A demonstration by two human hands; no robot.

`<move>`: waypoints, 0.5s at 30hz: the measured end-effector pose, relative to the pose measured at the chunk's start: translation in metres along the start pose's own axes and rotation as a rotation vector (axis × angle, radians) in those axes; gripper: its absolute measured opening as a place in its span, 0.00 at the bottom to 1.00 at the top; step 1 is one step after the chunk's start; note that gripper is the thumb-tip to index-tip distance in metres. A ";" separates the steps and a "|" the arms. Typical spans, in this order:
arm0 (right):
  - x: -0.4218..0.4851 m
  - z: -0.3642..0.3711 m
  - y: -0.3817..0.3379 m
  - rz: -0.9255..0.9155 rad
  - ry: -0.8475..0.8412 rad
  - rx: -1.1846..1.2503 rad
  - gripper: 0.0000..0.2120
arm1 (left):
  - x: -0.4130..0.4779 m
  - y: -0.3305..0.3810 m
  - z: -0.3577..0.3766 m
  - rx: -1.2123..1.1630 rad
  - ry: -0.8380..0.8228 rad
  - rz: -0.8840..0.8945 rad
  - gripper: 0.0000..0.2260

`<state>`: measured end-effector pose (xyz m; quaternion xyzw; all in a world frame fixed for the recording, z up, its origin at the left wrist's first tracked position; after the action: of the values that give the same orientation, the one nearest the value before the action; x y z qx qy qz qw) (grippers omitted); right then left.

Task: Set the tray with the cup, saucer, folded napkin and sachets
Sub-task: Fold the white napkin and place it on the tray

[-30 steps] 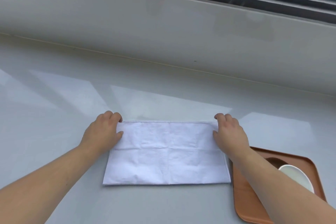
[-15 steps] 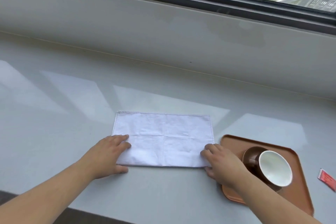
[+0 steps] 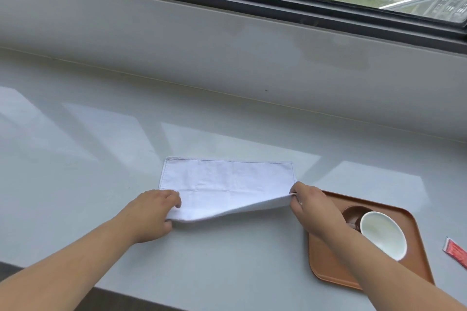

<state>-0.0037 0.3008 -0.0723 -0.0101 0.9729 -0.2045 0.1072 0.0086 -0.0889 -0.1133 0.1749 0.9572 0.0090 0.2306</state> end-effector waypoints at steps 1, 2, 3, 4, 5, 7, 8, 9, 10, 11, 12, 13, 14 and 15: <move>0.005 -0.003 0.001 0.029 0.002 0.029 0.04 | 0.003 -0.003 -0.004 -0.024 0.000 -0.017 0.18; 0.010 -0.005 0.001 0.056 0.000 0.058 0.04 | 0.006 -0.004 -0.007 -0.041 -0.010 -0.025 0.17; 0.015 -0.006 0.002 0.081 -0.001 0.085 0.04 | 0.009 -0.006 -0.010 -0.063 -0.023 -0.032 0.16; 0.020 -0.007 0.004 0.102 -0.001 0.111 0.04 | 0.012 -0.008 -0.014 -0.093 -0.036 -0.044 0.15; 0.025 -0.008 0.005 0.120 0.002 0.135 0.04 | 0.016 -0.010 -0.017 -0.124 -0.048 -0.057 0.13; 0.035 -0.009 0.006 0.150 0.011 0.177 0.04 | 0.023 -0.013 -0.022 -0.149 -0.068 -0.070 0.10; 0.040 -0.008 0.006 0.162 0.013 0.194 0.04 | 0.027 -0.014 -0.023 -0.139 -0.083 -0.072 0.09; 0.044 -0.008 0.007 0.172 0.015 0.207 0.04 | 0.032 -0.017 -0.024 -0.126 -0.094 -0.078 0.08; 0.048 -0.008 0.007 0.182 0.016 0.214 0.04 | 0.038 -0.020 -0.026 -0.130 -0.093 -0.094 0.07; 0.052 -0.007 0.008 0.193 0.018 0.220 0.04 | 0.043 -0.026 -0.028 -0.160 -0.075 -0.124 0.07; 0.055 -0.007 0.009 0.206 0.019 0.229 0.04 | 0.048 -0.032 -0.031 -0.216 -0.041 -0.163 0.08; 0.059 -0.007 0.011 0.223 0.021 0.244 0.04 | 0.054 -0.039 -0.034 -0.287 0.000 -0.205 0.09; 0.064 -0.007 0.013 0.244 0.025 0.261 0.04 | 0.059 -0.046 -0.037 -0.361 0.045 -0.243 0.09; 0.067 -0.007 0.015 0.262 0.028 0.276 0.04 | 0.062 -0.052 -0.041 -0.430 0.089 -0.279 0.08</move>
<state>-0.0702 0.3129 -0.0861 0.1343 0.9300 -0.3206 0.1199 -0.0785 -0.1144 -0.1095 -0.0125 0.9573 0.1878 0.2194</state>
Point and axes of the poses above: each hand's wrist, its own x-axis towards the middle knuckle, its own z-axis out of the palm, y = z × x, the point moved 7 cm from there along x, towards the middle knuckle, and after that the axes turned 4 degrees about x, right-handed, at the moved point
